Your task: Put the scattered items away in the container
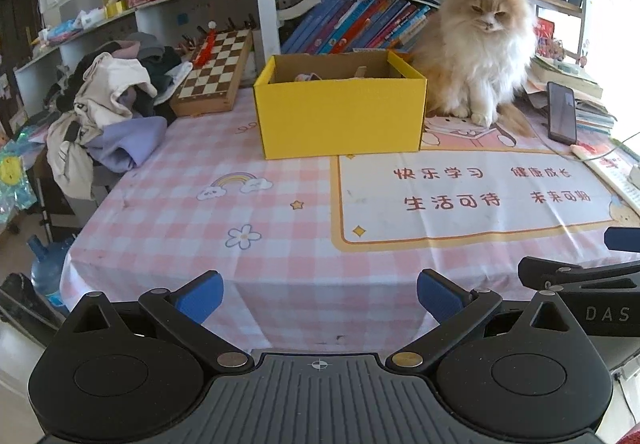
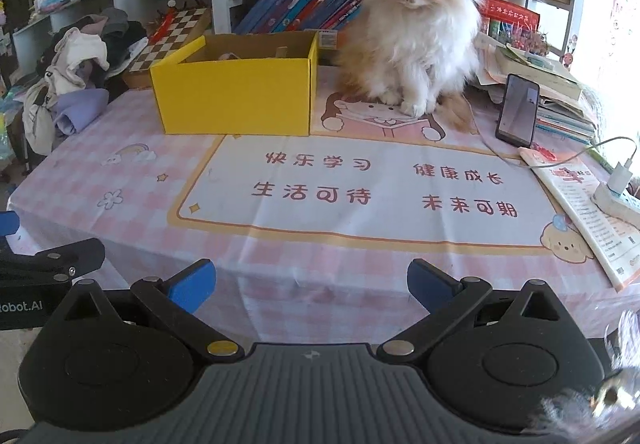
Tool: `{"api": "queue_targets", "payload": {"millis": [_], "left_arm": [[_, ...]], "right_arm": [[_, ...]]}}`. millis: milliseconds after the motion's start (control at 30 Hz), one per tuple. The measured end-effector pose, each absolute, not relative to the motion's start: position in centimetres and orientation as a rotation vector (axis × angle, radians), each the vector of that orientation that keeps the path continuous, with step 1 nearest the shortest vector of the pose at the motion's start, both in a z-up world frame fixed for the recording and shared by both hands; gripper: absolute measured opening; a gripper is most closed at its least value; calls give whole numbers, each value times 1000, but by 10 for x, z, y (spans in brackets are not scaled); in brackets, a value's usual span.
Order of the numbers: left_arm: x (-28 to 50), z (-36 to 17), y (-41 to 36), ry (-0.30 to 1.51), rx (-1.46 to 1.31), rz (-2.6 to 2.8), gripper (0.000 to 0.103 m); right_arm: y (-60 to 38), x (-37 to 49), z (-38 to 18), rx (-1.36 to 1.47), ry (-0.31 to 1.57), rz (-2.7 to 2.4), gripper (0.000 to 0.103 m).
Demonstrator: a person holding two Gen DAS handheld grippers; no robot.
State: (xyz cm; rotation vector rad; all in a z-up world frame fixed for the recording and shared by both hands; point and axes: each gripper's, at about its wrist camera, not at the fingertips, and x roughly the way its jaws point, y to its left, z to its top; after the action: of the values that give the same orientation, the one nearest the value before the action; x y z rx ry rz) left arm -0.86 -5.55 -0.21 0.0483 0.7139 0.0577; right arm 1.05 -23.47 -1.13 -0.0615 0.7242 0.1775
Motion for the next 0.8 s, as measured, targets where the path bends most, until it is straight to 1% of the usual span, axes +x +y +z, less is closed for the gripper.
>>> {"api": "queue_targets", "payload": {"millis": [800], "left_arm": [[-16, 2, -57, 706, 46, 74, 103]], "right_arm": [[-233, 4, -11, -67, 718, 202, 103]]}}
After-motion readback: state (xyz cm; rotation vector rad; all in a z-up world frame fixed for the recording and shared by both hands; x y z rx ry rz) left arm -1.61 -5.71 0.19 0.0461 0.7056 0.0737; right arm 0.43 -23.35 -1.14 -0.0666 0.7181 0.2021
